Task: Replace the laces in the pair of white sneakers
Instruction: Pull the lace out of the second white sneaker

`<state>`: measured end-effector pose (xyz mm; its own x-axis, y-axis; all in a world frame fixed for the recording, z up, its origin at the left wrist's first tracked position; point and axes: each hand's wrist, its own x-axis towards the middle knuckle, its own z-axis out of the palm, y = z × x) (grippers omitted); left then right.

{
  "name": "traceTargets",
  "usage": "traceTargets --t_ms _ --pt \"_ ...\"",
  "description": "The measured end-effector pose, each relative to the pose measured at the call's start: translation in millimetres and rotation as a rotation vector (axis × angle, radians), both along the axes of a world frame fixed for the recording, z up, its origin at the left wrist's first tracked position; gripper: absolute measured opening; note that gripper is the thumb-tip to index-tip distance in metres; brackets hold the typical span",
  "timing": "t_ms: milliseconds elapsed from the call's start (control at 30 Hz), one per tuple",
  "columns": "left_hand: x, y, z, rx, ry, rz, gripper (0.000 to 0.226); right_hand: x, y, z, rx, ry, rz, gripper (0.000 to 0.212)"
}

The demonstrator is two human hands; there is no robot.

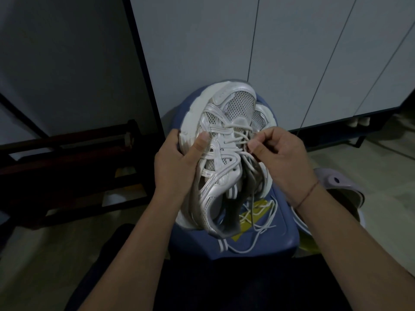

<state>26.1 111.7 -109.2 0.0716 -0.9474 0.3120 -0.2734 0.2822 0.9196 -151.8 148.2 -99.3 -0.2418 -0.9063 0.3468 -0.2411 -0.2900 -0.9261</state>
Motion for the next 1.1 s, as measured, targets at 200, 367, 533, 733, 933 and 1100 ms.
traceTargets --t_ms 200,367,533,733,933,1100 --pt "-2.9 0.2 -0.8 -0.010 -0.002 -0.014 0.039 -5.8 4.7 14.2 0.214 -0.631 0.151 0.032" --pt "-10.1 3.8 0.1 -0.026 -0.028 -0.029 0.045 -15.3 5.4 15.4 0.405 -0.779 0.273 0.026" --pt "-6.6 0.8 -3.8 0.024 -0.033 0.007 0.040 -14.3 3.8 4.5 0.314 -0.603 0.237 0.019" --pt "-3.0 -3.6 -4.7 0.030 -0.008 0.041 0.055 -8.0 1.8 -6.2 0.240 -0.400 0.189 0.010" --pt "-4.2 -2.2 -3.3 0.008 -0.019 0.037 0.055 -6.5 3.5 -2.0 0.329 -0.601 0.239 0.025" --pt "-0.7 -3.3 1.0 -0.012 -0.015 0.023 0.055 -14.8 11.1 13.4 0.460 -0.749 0.421 0.026"
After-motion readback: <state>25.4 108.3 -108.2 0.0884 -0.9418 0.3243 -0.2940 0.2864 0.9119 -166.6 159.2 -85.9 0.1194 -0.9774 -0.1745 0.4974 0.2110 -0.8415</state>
